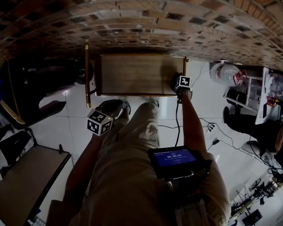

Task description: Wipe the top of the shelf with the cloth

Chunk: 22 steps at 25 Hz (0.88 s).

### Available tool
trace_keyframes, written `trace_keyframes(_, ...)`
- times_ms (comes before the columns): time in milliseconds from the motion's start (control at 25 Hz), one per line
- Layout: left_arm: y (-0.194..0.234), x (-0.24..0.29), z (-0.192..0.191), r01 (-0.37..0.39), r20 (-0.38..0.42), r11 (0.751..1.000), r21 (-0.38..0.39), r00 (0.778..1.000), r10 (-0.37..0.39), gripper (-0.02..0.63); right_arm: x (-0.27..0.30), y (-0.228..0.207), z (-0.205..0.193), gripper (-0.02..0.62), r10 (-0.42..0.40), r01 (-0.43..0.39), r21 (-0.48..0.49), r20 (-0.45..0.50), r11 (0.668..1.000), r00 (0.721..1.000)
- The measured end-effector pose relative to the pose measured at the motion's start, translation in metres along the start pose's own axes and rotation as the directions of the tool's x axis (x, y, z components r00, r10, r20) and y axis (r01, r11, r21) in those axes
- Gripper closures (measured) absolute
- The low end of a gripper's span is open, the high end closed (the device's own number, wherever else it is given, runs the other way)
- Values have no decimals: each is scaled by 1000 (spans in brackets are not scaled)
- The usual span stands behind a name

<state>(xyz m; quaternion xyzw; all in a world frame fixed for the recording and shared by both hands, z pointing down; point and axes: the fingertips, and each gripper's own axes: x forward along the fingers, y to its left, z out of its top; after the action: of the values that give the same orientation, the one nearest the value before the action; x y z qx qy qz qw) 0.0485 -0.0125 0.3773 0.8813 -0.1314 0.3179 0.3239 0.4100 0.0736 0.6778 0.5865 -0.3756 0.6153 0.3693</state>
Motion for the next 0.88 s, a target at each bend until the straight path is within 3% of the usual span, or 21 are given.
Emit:
trace_keyframes(160,-5,-1,-2,3,-9,1000,-3,1000,-3,603,-5,7,0,505,30,-31,80,6,996,1000)
trace_keyframes(280,3,-10,-7,2,-4,1000,-4,1000,-2,603,-20,42,10,505,104,-115,123,90,986,991)
trace_keyframes(440,19,-31,-18,-24,17,999,-37,1000,25,603,-38,143,9,505,219,-217,-29,108,976,970)
trace_keyframes(520,27,-40,-24,-37,26,998,-55,999,39,603,-44,207,5,505,281,-268,-135,92,954,955)
trace_keyframes(640,42,-56,-35,-55,40,995,-79,998,58,603,-46,304,-12,505,357,-336,-267,34,903,933)
trace_keyframes(880,76,-95,-65,-94,55,986,-136,993,102,603,-38,467,-53,505,427,-415,-470,-87,779,900)
